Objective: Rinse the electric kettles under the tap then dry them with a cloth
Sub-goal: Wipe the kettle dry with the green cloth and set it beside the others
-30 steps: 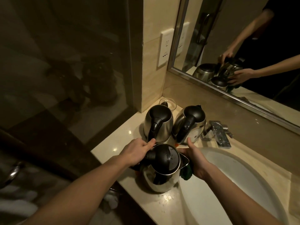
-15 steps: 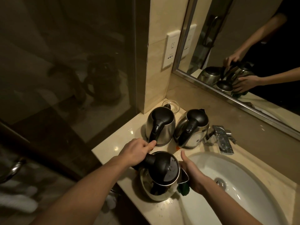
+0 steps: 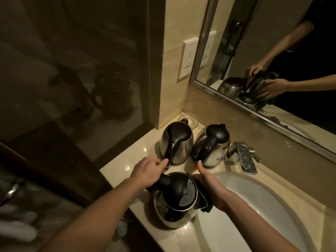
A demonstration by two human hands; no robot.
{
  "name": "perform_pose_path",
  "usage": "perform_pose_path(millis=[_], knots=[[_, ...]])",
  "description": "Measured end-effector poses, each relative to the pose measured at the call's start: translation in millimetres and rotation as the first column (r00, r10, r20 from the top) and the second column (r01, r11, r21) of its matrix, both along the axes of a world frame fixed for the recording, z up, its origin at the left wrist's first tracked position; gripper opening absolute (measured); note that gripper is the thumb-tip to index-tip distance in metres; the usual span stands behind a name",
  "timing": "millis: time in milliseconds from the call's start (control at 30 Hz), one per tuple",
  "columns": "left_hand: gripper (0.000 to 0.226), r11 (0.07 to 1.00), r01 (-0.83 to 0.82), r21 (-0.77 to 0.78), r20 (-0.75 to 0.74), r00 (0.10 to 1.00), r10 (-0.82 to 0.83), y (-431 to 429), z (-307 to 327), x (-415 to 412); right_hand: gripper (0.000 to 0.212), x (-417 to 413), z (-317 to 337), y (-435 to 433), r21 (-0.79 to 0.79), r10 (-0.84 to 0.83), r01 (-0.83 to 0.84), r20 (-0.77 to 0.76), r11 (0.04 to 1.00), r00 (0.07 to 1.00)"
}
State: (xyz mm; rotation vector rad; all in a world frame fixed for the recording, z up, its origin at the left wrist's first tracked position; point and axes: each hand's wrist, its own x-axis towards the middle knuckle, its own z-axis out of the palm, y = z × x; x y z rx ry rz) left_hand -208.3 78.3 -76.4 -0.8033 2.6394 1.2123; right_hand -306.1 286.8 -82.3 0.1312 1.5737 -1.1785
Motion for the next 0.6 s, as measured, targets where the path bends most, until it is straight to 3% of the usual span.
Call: perform_pose_path(millis=[233,333,500,567,600], knots=[[0.043,0.999,-0.044,-0.018,0.014,0.999,0.045,-0.3,-0.3,-0.3,0.091,-6.7,-24.4,-9.8,0.084,-0.001,0.0,0.004,0.996,1.0],[0.042,0.997,-0.073,-0.032,0.01,0.997,0.073,0.9,0.1,0.1,0.076,-4.8,-25.0,-12.7,0.11,0.036,-0.032,-0.039,0.993,0.999],[0.041,0.995,-0.099,-0.025,-0.003,0.995,0.099,3.2,2.1,1.1,0.069,-5.8,-3.5,-18.6,0.049,0.063,-0.062,-0.015,0.997,0.998],[0.04,0.993,-0.118,-0.002,-0.011,0.993,0.118,3.7,3.5,0.9,0.06,-6.6,12.1,-22.6,0.068,0.105,-0.1,-0.062,0.993,0.993],[0.04,0.991,-0.131,0.009,-0.012,0.991,0.131,4.0,3.7,0.6,0.065,-7.6,17.1,-24.2,0.074,0.131,-0.125,-0.086,0.989,0.988]])
